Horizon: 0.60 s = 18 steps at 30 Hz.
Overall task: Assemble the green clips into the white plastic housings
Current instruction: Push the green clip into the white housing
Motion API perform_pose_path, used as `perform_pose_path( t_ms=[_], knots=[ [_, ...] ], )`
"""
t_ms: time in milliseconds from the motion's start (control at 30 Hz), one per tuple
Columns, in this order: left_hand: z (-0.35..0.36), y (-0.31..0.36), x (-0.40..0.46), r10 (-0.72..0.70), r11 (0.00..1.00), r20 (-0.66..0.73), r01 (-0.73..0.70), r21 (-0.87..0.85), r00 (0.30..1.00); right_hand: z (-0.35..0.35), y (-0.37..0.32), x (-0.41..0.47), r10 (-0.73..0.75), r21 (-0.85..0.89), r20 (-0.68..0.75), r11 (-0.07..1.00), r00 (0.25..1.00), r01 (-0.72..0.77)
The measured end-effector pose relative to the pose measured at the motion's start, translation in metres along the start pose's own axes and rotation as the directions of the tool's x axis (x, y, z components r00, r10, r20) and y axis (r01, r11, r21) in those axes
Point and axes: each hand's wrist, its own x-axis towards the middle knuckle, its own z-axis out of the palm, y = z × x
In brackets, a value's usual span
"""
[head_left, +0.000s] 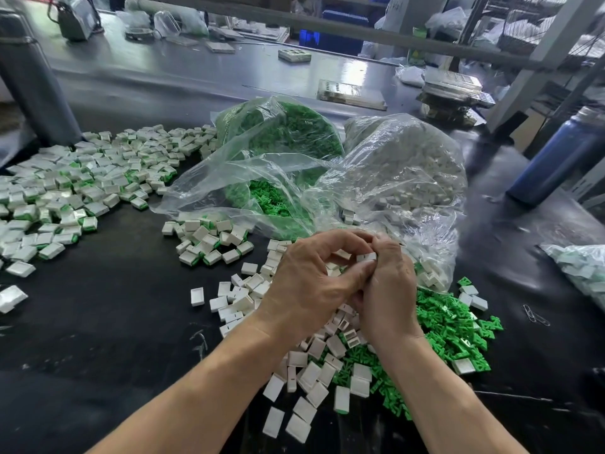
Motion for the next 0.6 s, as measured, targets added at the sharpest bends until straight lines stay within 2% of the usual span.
perform_pose_path(
  t_ms=[300, 600],
  knots=[
    [0.0017, 0.0011, 0.0005, 0.017, 1.0, -0.02, -0.017, -0.009, 1.0, 0.001, -0.0048, -0.0012, -0.015, 0.014, 0.017, 1.0, 1.0, 0.015],
    [0.0019, 0.0026, -0.0006, 0.04, 0.999, -0.027, -0.04, -0.012, 0.999, 0.0032, -0.0041, -0.0019, -0.004, -0.017, -0.038, 1.0, 0.999, 0.003]
  ],
)
